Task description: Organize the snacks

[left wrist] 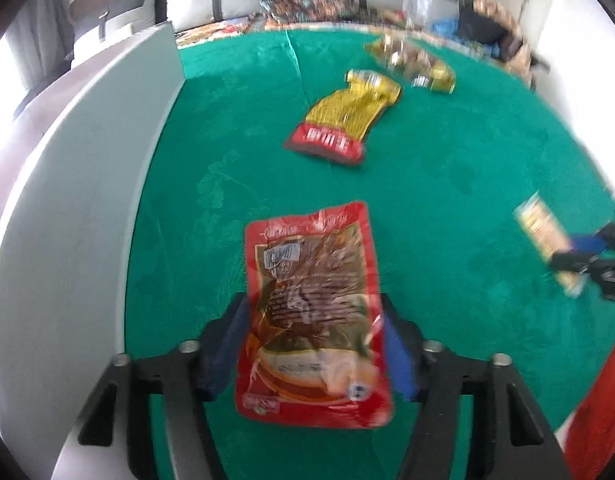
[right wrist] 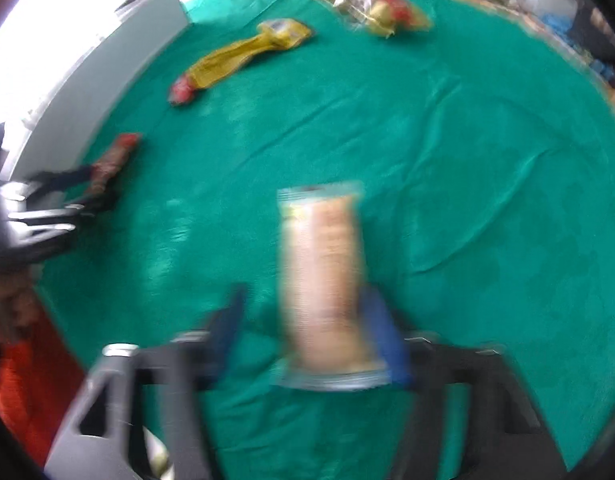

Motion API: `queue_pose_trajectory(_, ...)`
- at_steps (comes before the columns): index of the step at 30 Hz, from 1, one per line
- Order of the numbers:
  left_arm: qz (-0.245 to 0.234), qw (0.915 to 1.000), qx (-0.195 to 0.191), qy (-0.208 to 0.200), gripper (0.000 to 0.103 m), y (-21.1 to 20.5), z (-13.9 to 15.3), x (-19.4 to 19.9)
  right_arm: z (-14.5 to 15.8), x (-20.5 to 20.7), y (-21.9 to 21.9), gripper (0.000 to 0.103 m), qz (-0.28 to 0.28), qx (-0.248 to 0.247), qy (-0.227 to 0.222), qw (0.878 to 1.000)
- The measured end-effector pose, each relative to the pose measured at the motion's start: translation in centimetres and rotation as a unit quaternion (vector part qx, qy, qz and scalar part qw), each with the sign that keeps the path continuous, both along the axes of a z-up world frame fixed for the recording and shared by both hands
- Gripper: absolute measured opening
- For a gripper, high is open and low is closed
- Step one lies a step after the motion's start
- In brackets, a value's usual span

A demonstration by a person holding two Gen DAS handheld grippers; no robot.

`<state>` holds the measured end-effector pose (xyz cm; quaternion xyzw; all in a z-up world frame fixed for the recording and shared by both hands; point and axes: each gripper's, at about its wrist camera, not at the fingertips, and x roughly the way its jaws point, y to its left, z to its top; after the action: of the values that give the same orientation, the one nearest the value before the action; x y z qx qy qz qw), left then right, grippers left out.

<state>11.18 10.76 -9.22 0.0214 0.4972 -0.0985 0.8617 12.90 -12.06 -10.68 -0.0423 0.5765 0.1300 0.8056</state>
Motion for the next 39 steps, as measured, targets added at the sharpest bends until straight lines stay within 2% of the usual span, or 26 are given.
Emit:
queue_pose_trajectory(1, 0.007, 0.9997, -0.024, 0.002, 0.039, 0.5, 0.5, -0.3, 0.0, 0.0, -0.1, 0.029, -0.001, -0.002, 0.004, 1.0)
queue_pose_trajectory(2, 0.012, 0.9989, -0.045, -0.002, 0.025, 1.0, 0.9, -0.8, 0.2, -0.1, -0.7, 0.029, -0.016, 0.024, 0.013, 1.0)
queue_pose_trajectory(5, 0.029, 0.9964, -0.08, -0.01, 0.024, 2.0, 1.6, -1.6, 1.2, -1.0, -1.7, 0.029, -0.047, 0.067, 0.005, 0.997)
queue_pose_trajectory(7, 0.033, 0.9955, -0.088, -0.012, 0.023, 2.3, 1.4, -2.0, 1.4, -1.4, -1.9, 0.029, -0.058, 0.088, 0.005, 0.994)
queue_pose_trajectory(13, 0.011, 0.9973, -0.07, -0.016, 0.024, 1.9, 1.3, -2.1, 1.4, -2.0, -2.6, 0.029, -0.086, 0.13, 0.009, 0.988)
queue_pose_trajectory(15, -0.002, 0.9987, -0.05, -0.009, 0.041, 1.4, 1.1, -1.8, 1.6, -2.0, -2.5, 0.029, -0.086, 0.139, 0.008, 0.987)
queue_pose_trajectory(16, -0.002, 0.9994, -0.035, -0.003, 0.071, 1.1, 1.0, -1.6, 1.7, -2.3, -2.3, 0.029, -0.084, 0.143, 0.007, 0.986)
queue_pose_trajectory(17, 0.001, 0.9999, -0.016, 0.001, 0.095, 0.9, 0.9, -1.1, 1.6, -2.3, -2.2, 0.029, -0.084, 0.148, 0.008, 0.985)
queue_pose_trajectory(18, 0.002, 1.0, 0.002, 0.001, 0.097, 0.9, 1.0, -0.7, 1.5, -2.4, -2.1, 0.029, -0.084, 0.153, 0.01, 0.985)
queue_pose_trajectory(20, -0.013, 0.9998, 0.008, 0.011, 0.098, 0.9, 1.0, 0.0, 1.4, -2.3, -2.1, 0.029, -0.085, 0.161, 0.013, 0.983)
queue_pose_trajectory(22, -0.025, 0.9988, 0.013, 0.041, 0.098, 0.9, 0.2, 1.0, 1.3, -2.4, -2.1, 0.029, -0.087, 0.173, 0.016, 0.981)
queue_pose_trajectory(25, -0.042, 0.9938, 0.051, 0.09, 0.099, 0.2, -1.9, 2.6, 1.4, -2.6, -2.2, 0.029, -0.089, 0.186, 0.014, 0.978)
queue_pose_trajectory(27, -0.058, 0.9945, 0.051, 0.071, 0.098, -0.5, -1.9, 2.4, 1.6, -2.6, -2.1, 0.029, -0.089, 0.194, 0.012, 0.977)
queue_pose_trajectory(29, -0.057, 0.9966, 0.044, 0.042, 0.073, -0.8, -1.2, 2.0, 2.0, -2.8, -2.2, 0.029, -0.09, 0.2, 0.008, 0.976)
queue_pose_trajectory(30, -0.05, 0.9968, 0.038, 0.048, 0.072, -0.8, -1.1, 2.1, 2.1, -2.8, -2.2, 0.029, -0.09, 0.202, 0.008, 0.975)
queue_pose_trajectory(34, -0.035, 0.9987, 0.006, 0.036, 0.057, 0.0, -0.1, 1.7, 2.5, -2.9, -2.8, 0.029, -0.097, 0.212, 0.003, 0.972)
queue_pose_trajectory(36, -0.023, 0.9984, -0.033, 0.04, 0.057, 0.6, 0.3, 1.2, 2.8, -3.1, -3.3, 0.029, -0.105, 0.222, 0.001, 0.969)
queue_pose_trajectory(37, -0.018, 0.998, -0.046, 0.038, 0.049, 1.2, 0.2, 0.8, 2.9, -3.2, -3.5, 0.029, -0.108, 0.227, 0.001, 0.968)
queue_pose_trajectory(39, -0.001, 0.9964, -0.075, 0.039, 0.049, 2.2, 0.2, 0.4, 3.2, -3.0, -3.6, 0.029, -0.113, 0.242, 0.002, 0.964)
